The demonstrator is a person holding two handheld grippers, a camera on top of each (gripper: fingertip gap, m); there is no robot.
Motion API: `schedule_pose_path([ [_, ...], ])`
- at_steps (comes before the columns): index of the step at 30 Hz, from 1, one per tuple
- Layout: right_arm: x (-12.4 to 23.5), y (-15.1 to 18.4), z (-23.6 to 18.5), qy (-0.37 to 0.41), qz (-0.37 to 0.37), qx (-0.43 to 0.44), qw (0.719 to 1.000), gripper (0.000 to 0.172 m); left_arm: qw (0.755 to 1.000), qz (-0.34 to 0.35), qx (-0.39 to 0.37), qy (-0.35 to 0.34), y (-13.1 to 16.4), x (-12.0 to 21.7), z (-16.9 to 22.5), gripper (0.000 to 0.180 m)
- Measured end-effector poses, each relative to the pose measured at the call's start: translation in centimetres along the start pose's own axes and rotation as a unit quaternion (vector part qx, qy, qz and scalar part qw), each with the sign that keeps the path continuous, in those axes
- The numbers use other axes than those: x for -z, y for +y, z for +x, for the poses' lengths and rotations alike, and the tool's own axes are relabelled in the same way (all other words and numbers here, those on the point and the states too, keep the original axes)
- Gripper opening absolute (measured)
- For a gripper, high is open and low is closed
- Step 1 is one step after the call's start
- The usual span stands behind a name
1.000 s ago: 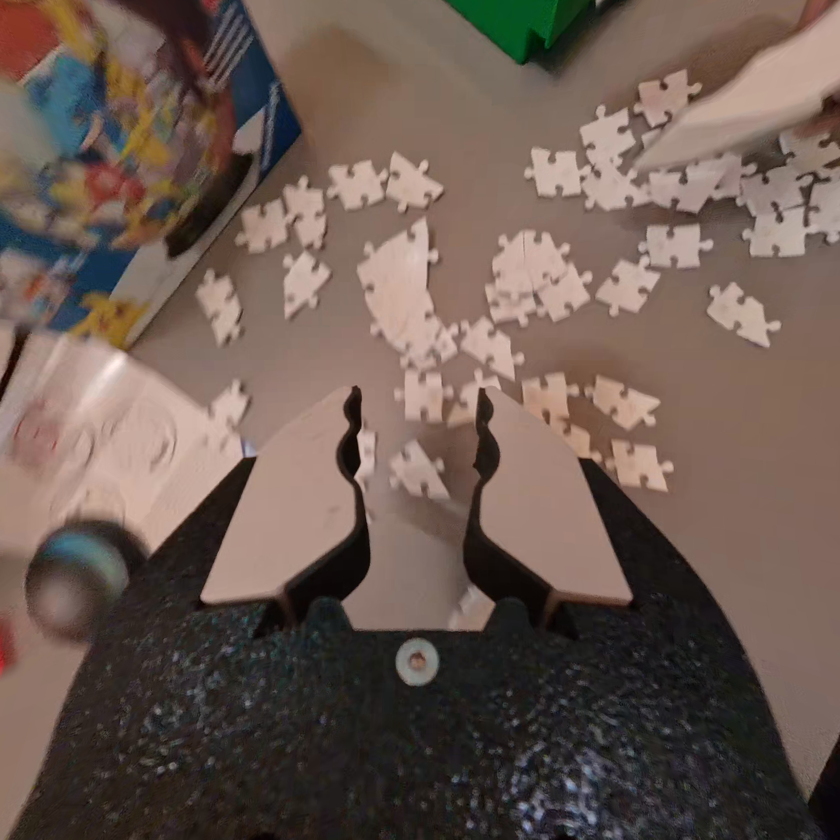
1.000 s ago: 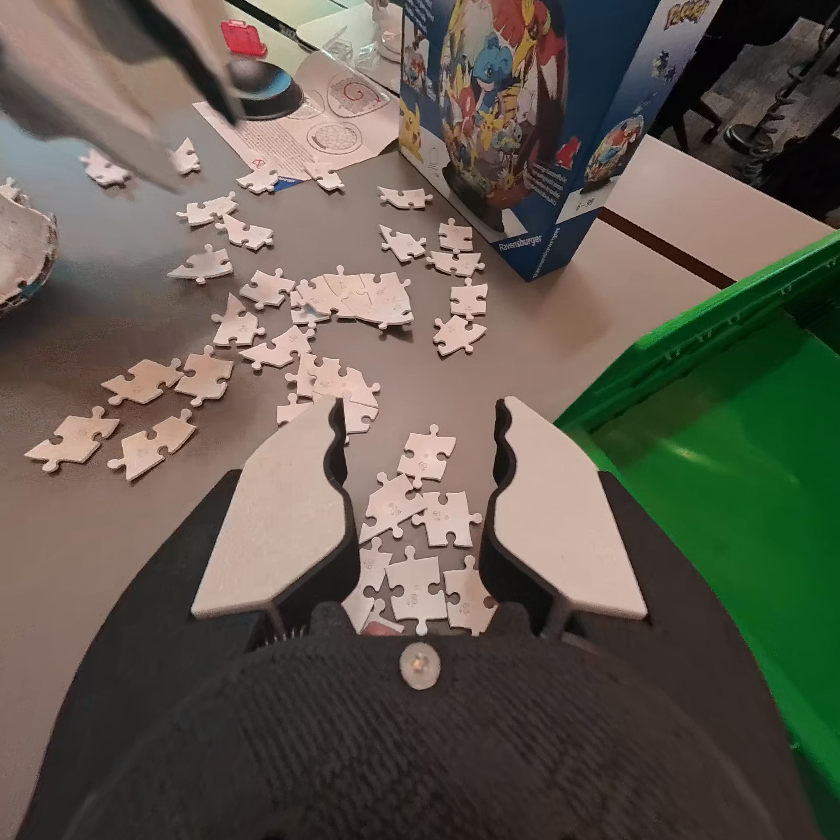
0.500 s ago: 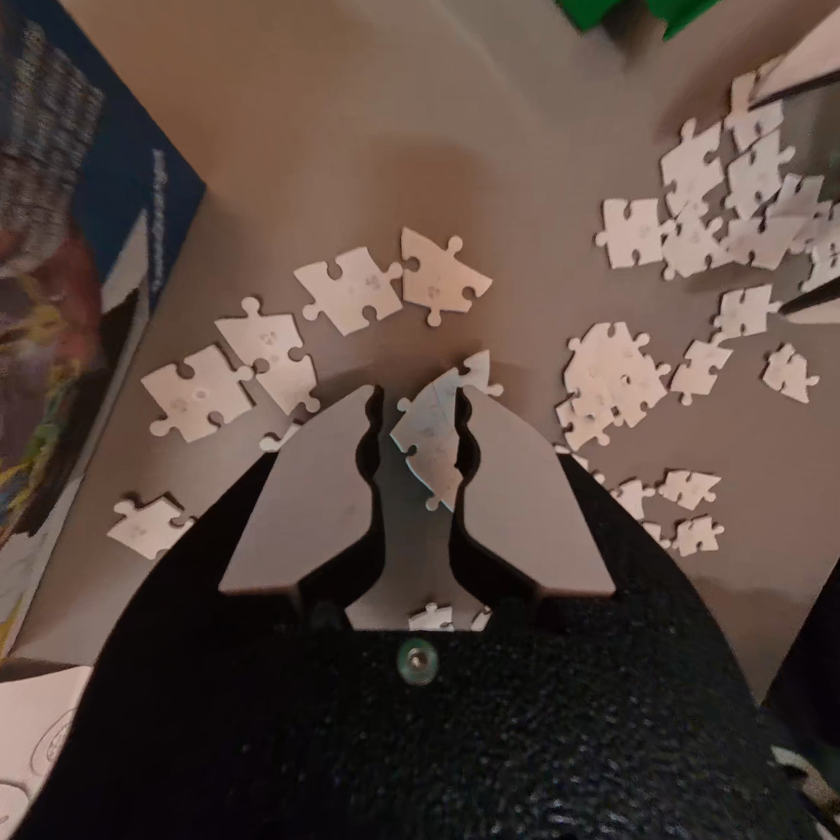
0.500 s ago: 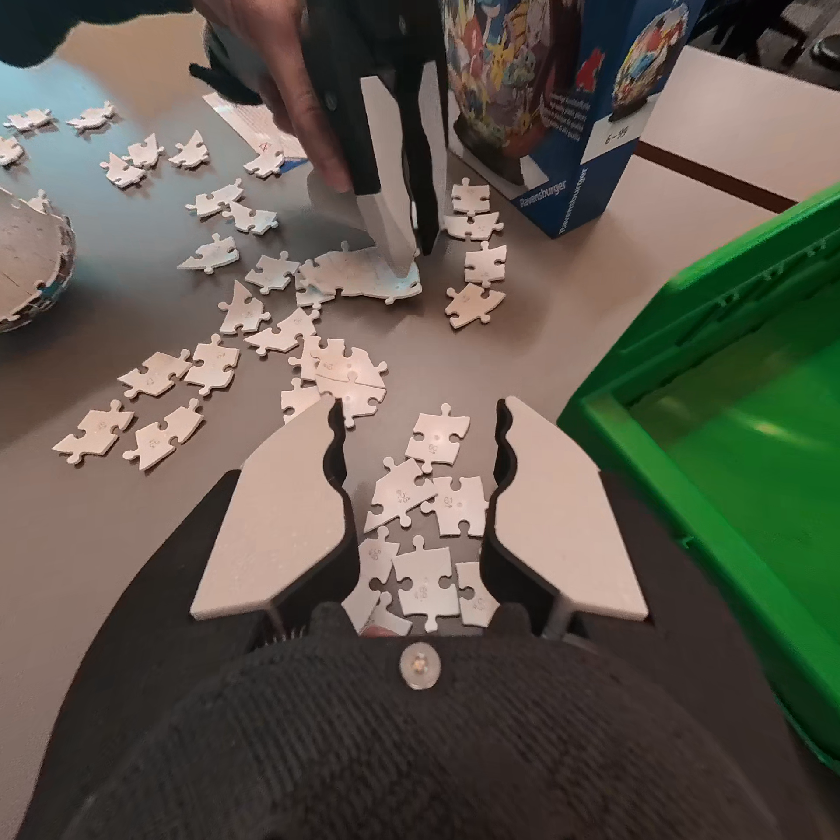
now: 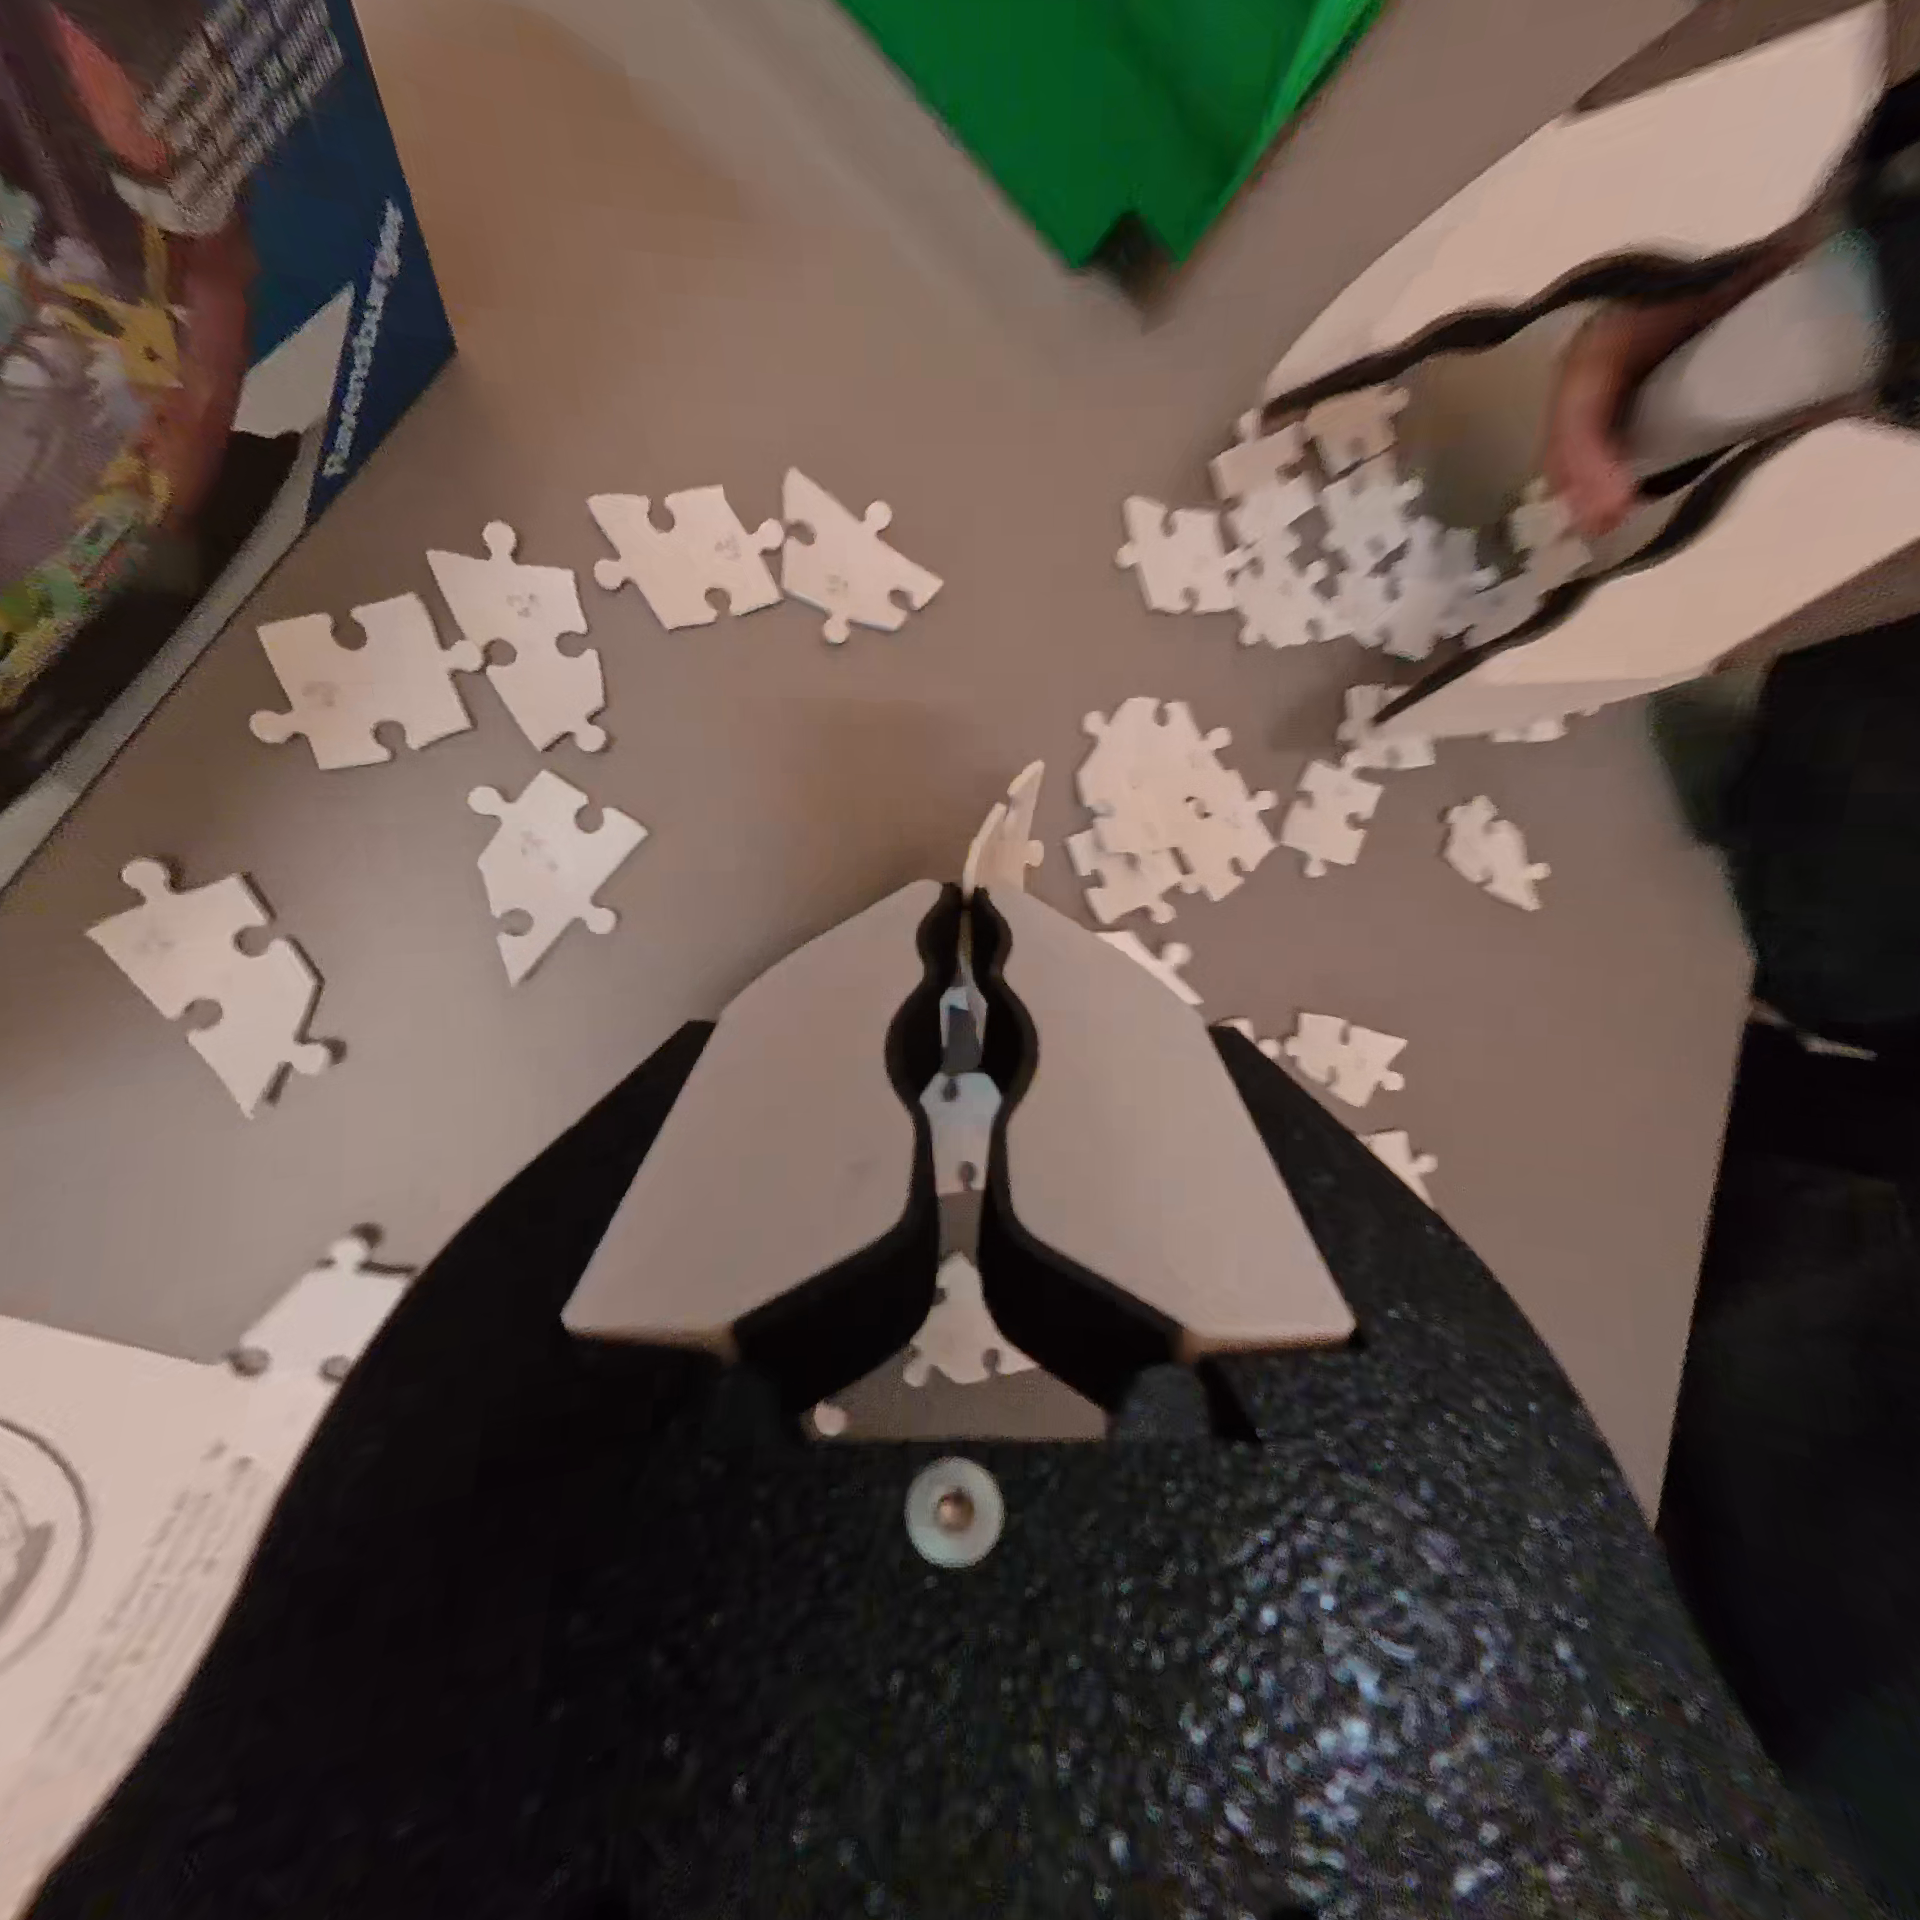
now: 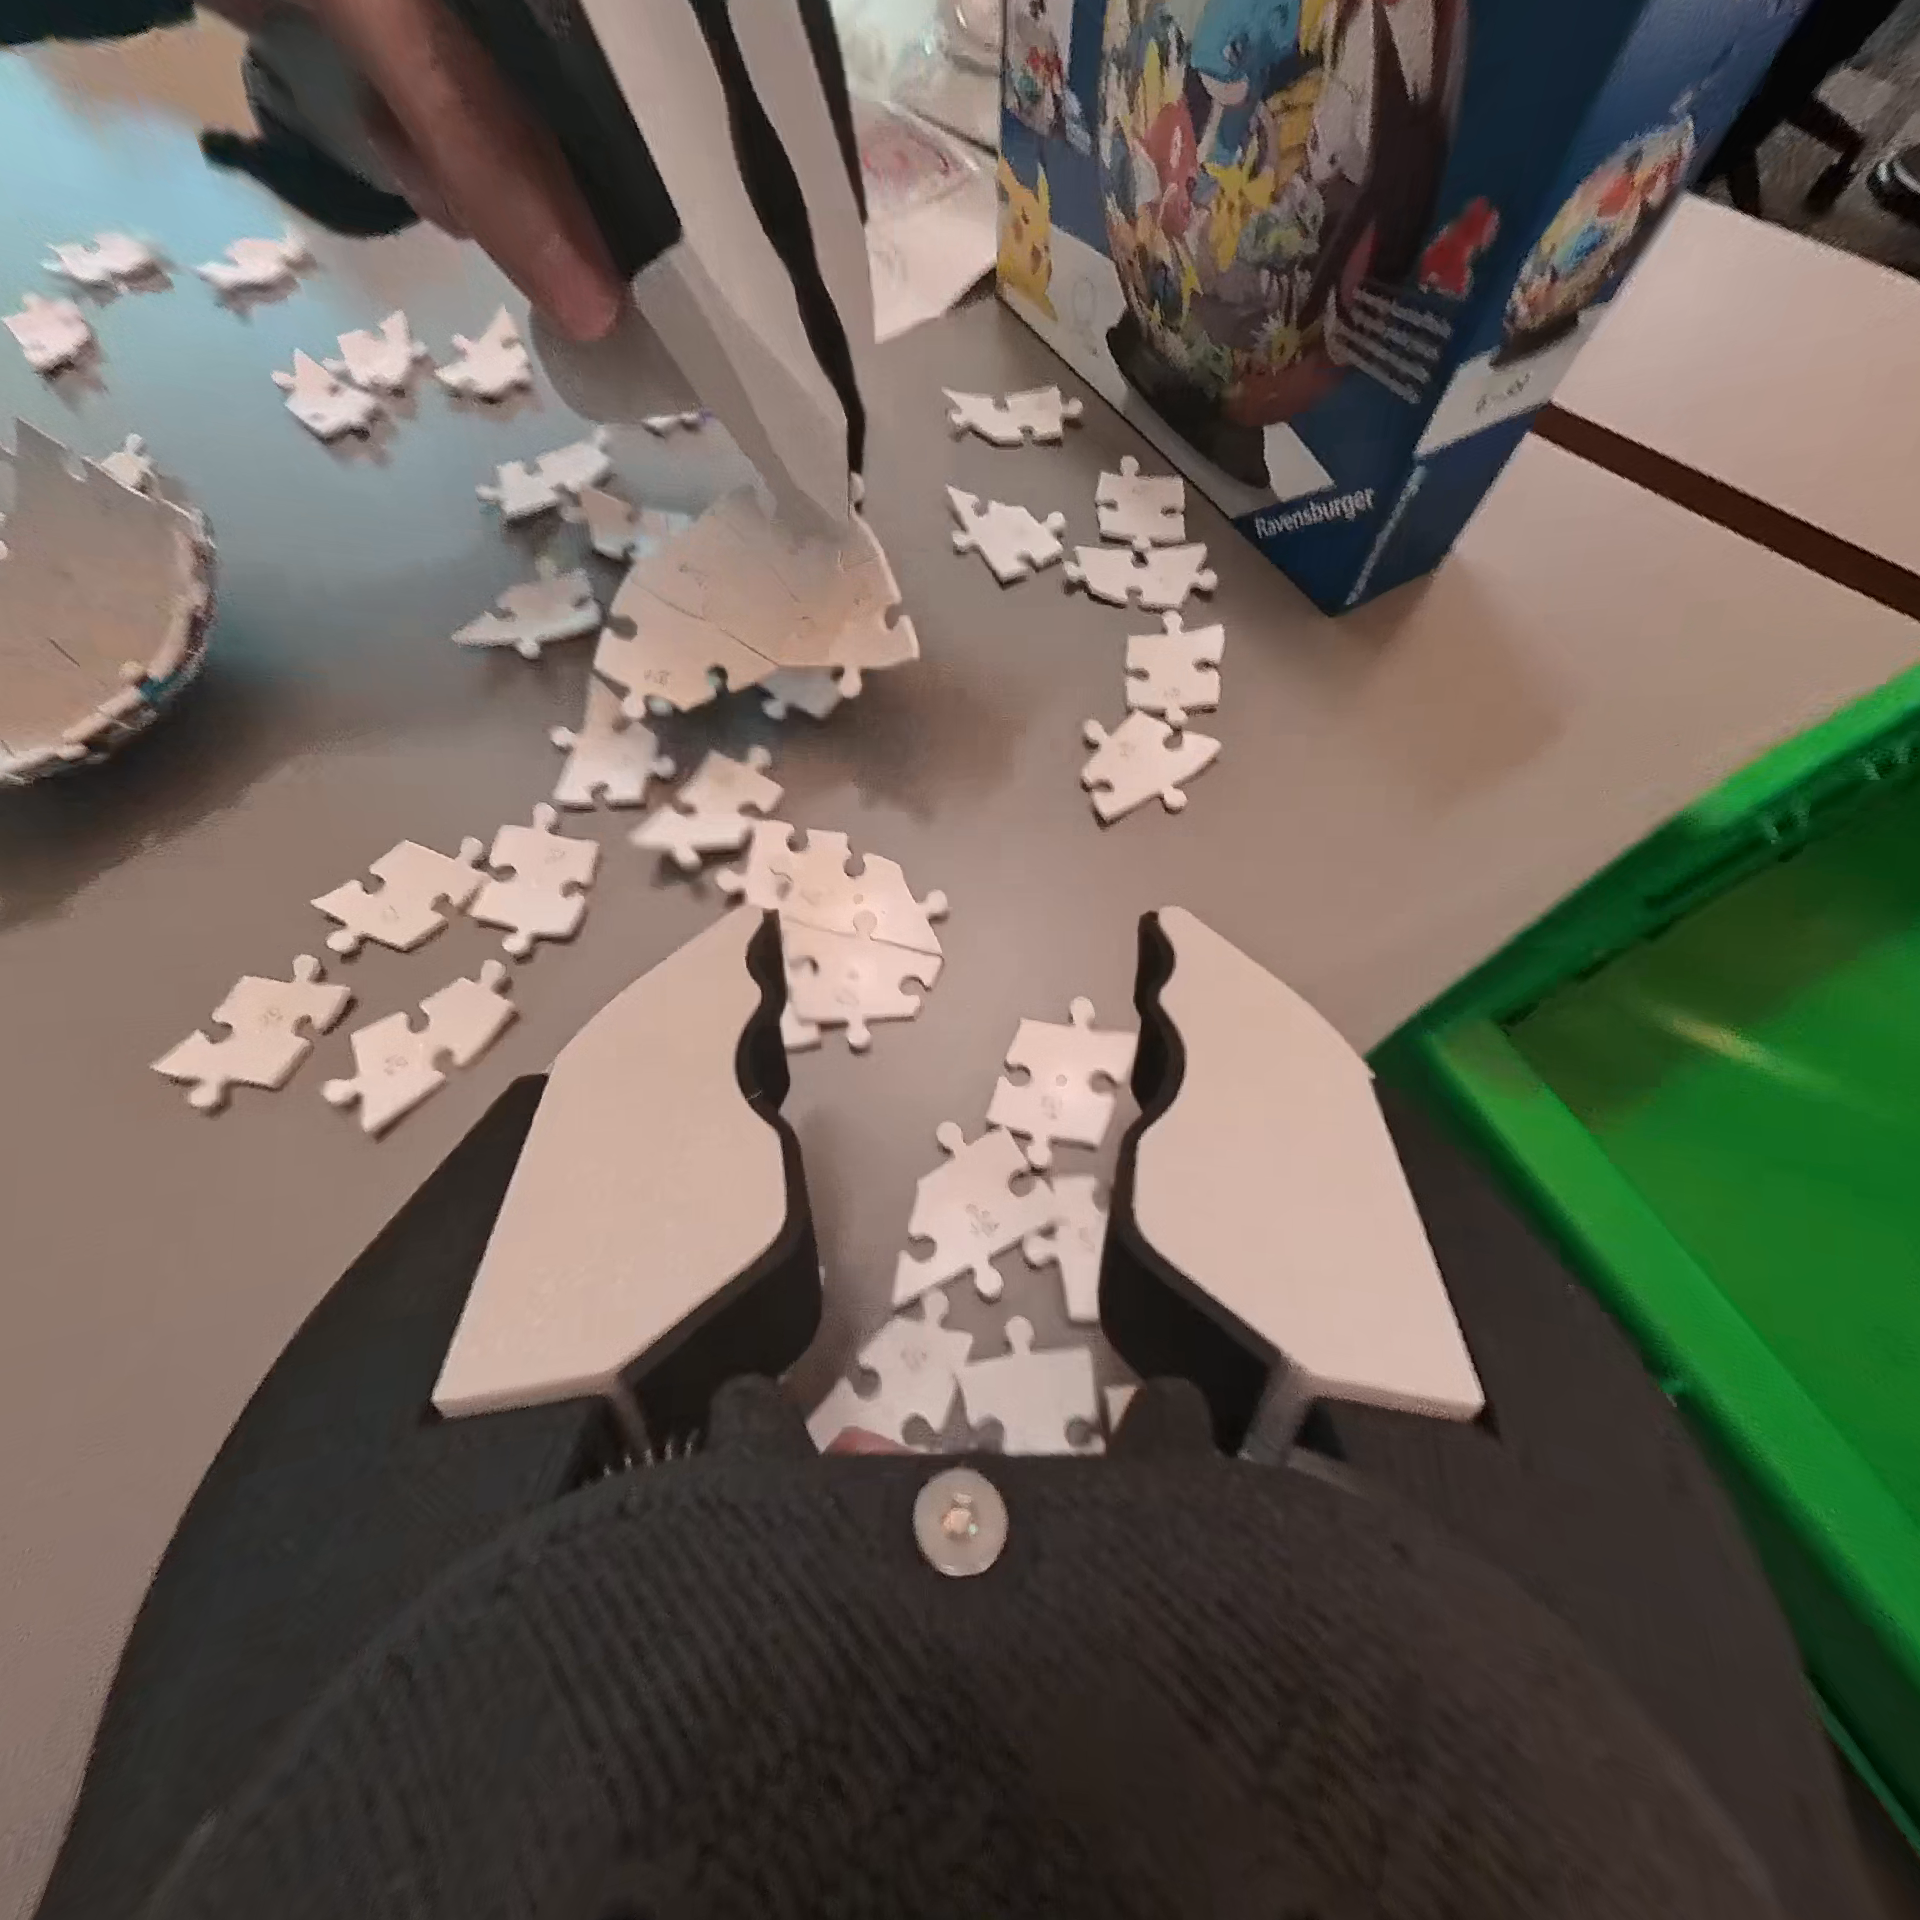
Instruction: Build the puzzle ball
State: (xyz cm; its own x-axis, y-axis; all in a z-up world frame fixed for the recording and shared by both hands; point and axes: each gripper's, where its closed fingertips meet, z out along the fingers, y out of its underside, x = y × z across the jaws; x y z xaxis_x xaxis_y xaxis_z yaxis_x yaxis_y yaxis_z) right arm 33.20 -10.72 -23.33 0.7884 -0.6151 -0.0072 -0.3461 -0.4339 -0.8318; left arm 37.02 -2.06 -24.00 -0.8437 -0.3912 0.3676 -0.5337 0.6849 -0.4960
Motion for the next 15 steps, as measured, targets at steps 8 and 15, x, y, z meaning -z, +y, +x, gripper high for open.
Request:
schedule_pose_path([
  [8,-1.3,-6.5,-6.1,-0.133,0.149,-0.067,0.978,0.065,0.978,0.208,-0.032,0.006,-0.4,6.8,6.3,0.001],
  [15,0.2,-10.0,-10.4,-0.252,0.226,-0.093,0.936,0.034,0.974,0.219,-0.06,0.003,2.6,8.3,10.6,0.001],
])
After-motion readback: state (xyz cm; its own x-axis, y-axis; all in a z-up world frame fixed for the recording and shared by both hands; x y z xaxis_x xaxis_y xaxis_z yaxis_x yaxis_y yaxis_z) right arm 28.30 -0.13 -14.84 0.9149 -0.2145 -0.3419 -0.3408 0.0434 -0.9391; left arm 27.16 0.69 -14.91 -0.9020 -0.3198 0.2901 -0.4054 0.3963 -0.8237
